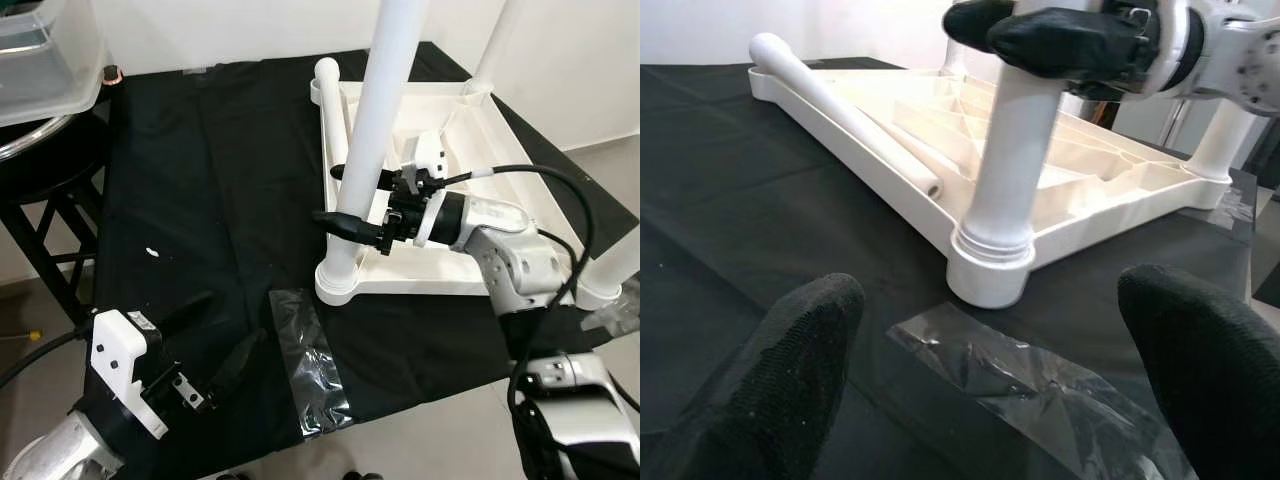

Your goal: Building children table

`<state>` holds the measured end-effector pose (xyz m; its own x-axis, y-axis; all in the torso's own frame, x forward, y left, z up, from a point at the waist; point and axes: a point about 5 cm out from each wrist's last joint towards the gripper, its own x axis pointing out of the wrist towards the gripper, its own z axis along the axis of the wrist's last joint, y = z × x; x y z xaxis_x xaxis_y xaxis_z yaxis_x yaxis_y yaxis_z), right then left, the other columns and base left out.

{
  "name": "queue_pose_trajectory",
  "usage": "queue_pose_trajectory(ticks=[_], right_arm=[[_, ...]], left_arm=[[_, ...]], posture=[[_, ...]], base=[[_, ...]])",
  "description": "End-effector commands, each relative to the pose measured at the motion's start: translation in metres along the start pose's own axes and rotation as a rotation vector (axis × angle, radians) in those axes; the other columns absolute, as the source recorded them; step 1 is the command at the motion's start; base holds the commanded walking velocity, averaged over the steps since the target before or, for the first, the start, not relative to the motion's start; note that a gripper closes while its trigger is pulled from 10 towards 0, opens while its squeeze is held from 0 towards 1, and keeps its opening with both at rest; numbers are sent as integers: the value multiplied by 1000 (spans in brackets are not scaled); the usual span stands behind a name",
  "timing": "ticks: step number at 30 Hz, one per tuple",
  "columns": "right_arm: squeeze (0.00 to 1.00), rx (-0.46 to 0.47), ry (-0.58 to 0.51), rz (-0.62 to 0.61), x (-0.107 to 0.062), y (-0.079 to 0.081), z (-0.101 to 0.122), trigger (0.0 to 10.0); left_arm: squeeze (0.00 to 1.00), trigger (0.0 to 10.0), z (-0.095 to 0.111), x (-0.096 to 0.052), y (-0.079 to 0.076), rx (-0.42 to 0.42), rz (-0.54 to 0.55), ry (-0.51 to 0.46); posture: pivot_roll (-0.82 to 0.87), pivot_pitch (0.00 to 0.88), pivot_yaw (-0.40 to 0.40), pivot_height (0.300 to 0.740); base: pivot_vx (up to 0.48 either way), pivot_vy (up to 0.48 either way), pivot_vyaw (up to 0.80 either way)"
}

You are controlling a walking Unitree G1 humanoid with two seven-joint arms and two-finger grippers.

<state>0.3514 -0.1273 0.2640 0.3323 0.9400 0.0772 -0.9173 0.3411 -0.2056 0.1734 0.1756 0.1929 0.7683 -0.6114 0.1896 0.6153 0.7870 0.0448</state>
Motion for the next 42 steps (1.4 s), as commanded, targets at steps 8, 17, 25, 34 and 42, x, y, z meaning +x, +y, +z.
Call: queue_pose_trajectory(ticks=[8,17,25,34,42], right_arm=[[0,38,-30,16,-5,-1,-10,0],[0,84,74,-461,-1,48,-64,0],[0,29,274,-870,-16,106,-97,0],[0,0,264,-916,-13,95,-88,5608],[1000,41,67,-680,4,89,-53,10000]], left_arm=[[0,10000,0,-2,-1,5,-2,16],[0,10000,-1,0,0,10,0,7],[0,10000,-4,4,1,0,-9,-2],[0,10000,-7,12,-1,-7,-14,-13],[0,10000,-6,11,2,5,-11,-10]], posture=[[133,230,-51,740],[103,220,-67,740],[56,220,-43,740],[41,204,-54,740],[41,208,-51,740]], base=[[0,0,0],[0,0,0],[0,0,0],[0,0,0],[0,0,0]])
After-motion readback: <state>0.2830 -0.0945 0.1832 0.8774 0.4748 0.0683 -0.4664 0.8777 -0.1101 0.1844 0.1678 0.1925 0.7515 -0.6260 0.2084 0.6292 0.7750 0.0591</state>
